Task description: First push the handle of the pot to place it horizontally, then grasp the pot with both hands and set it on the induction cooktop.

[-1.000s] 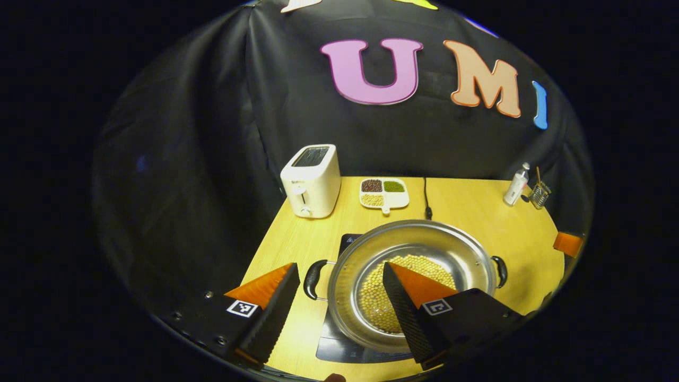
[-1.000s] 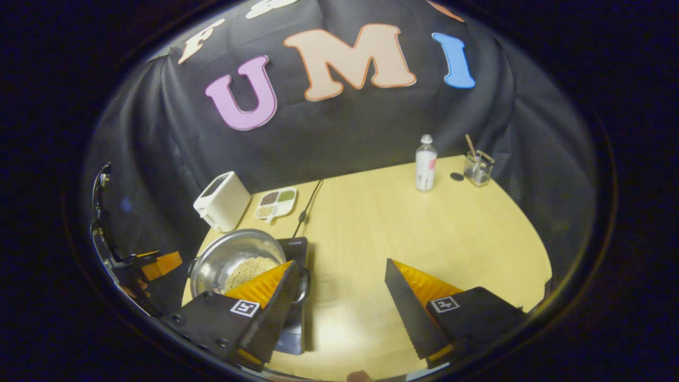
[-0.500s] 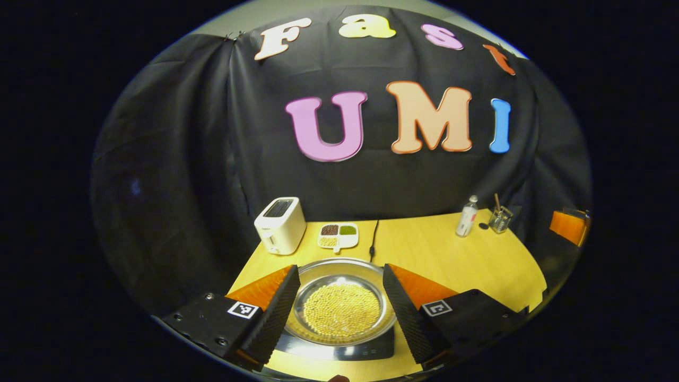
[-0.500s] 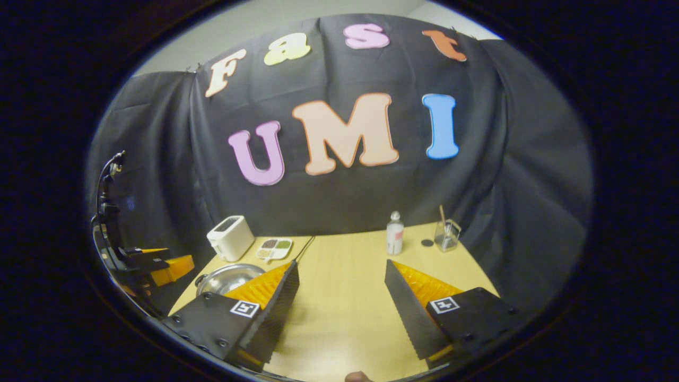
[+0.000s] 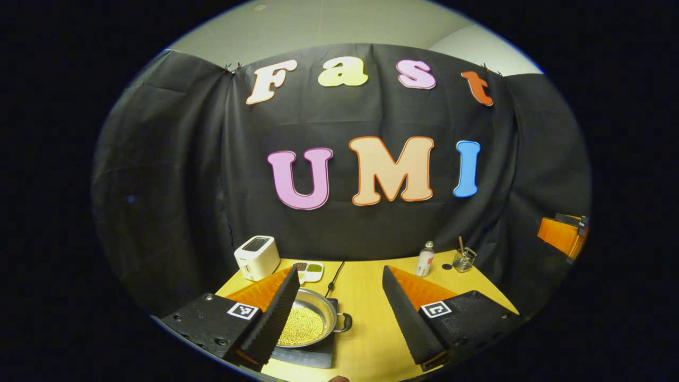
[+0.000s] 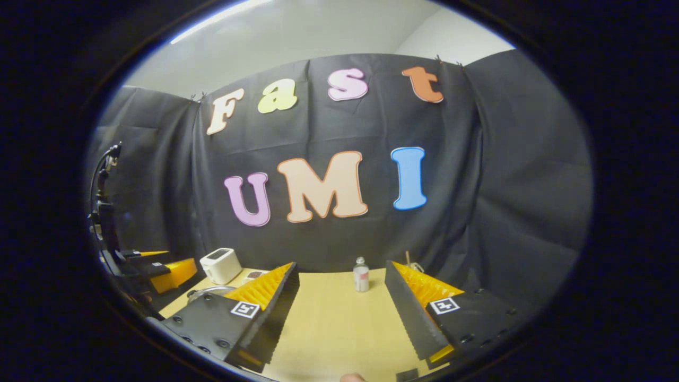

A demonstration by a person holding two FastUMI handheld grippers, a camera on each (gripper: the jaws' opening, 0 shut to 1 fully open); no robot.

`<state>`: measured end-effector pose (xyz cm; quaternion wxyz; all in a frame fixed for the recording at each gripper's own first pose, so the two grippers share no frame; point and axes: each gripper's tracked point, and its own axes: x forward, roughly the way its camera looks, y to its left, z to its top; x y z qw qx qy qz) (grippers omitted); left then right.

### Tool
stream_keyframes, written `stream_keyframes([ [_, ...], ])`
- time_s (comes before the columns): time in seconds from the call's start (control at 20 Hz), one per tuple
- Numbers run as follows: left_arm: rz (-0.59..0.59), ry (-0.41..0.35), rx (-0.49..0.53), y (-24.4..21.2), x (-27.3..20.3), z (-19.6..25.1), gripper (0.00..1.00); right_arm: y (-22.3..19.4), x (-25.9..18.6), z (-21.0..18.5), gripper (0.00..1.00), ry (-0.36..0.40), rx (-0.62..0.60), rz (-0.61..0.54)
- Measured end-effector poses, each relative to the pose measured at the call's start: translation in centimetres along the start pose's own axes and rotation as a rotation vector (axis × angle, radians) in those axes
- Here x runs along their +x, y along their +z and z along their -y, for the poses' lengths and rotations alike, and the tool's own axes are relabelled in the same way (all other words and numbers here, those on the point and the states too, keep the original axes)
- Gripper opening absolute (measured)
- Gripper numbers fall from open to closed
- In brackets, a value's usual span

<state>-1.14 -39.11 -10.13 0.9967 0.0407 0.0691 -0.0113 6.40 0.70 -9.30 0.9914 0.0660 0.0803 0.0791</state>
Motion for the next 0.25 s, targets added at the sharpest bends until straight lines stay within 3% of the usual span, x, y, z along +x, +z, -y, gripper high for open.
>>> stream_keyframes([
  [0.25, 0.073, 0.003, 0.008, 2.1, -2.5, 2.2, 0.95, 1.6, -2.5, 0.9, 0.92, 0.018, -0.012, 0.044],
])
